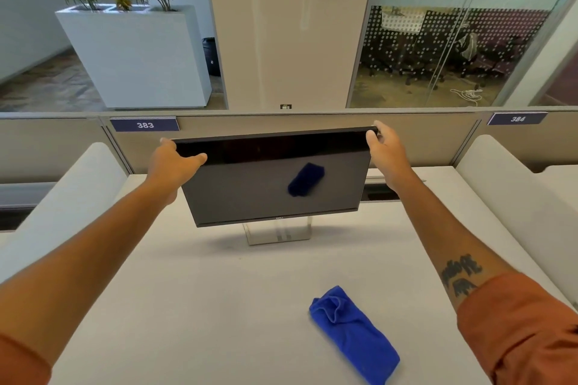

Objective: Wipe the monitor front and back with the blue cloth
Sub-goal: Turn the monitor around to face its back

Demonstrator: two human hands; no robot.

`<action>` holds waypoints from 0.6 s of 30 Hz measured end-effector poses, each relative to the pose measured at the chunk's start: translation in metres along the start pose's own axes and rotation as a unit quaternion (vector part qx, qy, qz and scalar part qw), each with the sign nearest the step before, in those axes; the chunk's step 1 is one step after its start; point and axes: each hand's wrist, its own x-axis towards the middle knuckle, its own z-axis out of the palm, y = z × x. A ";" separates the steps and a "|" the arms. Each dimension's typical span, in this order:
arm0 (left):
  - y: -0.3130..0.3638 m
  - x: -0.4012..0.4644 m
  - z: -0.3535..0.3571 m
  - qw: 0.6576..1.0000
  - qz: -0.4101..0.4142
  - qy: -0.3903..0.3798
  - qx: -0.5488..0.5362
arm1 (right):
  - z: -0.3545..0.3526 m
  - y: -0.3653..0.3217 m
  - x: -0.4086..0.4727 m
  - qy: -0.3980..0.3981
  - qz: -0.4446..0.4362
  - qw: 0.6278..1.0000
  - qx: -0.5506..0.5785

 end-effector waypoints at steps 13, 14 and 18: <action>-0.002 0.020 -0.011 0.995 -0.004 -0.080 -0.063 | -0.022 0.012 -0.019 0.029 -0.023 0.999 -0.004; -0.001 0.023 -0.012 0.994 0.000 -0.085 -0.066 | -0.025 0.012 -0.022 0.034 -0.030 0.999 -0.010; 0.007 0.035 -0.009 0.994 0.016 -0.099 -0.050 | -0.038 0.016 -0.039 0.035 -0.052 0.998 -0.018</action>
